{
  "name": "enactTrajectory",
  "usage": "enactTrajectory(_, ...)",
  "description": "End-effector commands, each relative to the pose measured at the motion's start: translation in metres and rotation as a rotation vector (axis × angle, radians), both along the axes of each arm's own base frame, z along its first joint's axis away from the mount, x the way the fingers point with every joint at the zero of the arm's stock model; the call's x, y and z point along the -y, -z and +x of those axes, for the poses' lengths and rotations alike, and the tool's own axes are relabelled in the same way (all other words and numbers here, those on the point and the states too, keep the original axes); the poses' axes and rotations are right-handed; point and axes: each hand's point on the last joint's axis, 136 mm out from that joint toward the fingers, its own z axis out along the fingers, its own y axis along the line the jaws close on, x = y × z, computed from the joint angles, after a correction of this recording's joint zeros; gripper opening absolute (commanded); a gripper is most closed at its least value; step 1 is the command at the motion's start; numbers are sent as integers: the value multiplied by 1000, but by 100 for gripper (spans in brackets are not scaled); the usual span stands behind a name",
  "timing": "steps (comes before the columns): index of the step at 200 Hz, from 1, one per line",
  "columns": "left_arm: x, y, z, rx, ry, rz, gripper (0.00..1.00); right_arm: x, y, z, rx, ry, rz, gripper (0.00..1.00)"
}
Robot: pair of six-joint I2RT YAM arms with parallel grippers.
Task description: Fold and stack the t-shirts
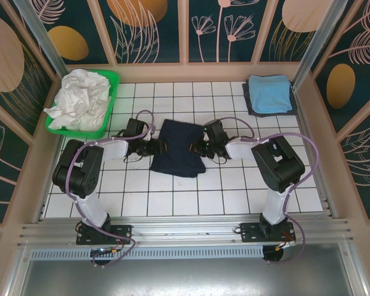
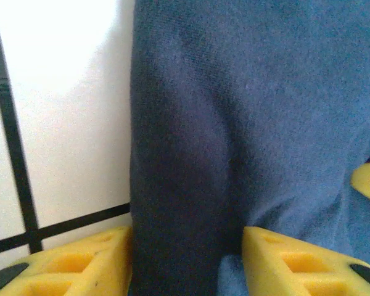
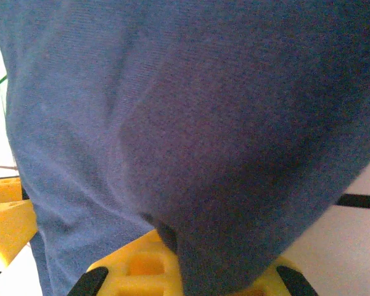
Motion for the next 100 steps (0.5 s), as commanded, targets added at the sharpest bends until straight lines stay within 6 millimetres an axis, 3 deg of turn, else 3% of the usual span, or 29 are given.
enactTrajectory(1, -15, -4, -4, -5, -38, 61, 58, 4, -46, 21, 164, -64, -74, 0)
enactTrajectory(18, -24, -3, -3, -7, -63, 89, 63, 12, -54, 27, 211, -123, -191, 0)
enactTrajectory(21, -25, -13, -1, 16, -68, 85, 64, 14, -57, 28, 226, -135, -211, 0)
enactTrajectory(43, -36, -20, 1, 36, -104, 108, 65, 28, -64, 35, 267, -180, -334, 0)
enactTrajectory(61, -42, -25, 2, 50, -120, 126, 65, 34, -72, 38, 307, -202, -385, 0)
enactTrajectory(66, -43, -26, 2, 52, -121, 128, 65, 47, -75, 46, 310, -176, -401, 0)
enactTrajectory(100, -46, -26, 0, 53, -128, 138, 65, 67, -95, 58, 378, -167, -468, 0)
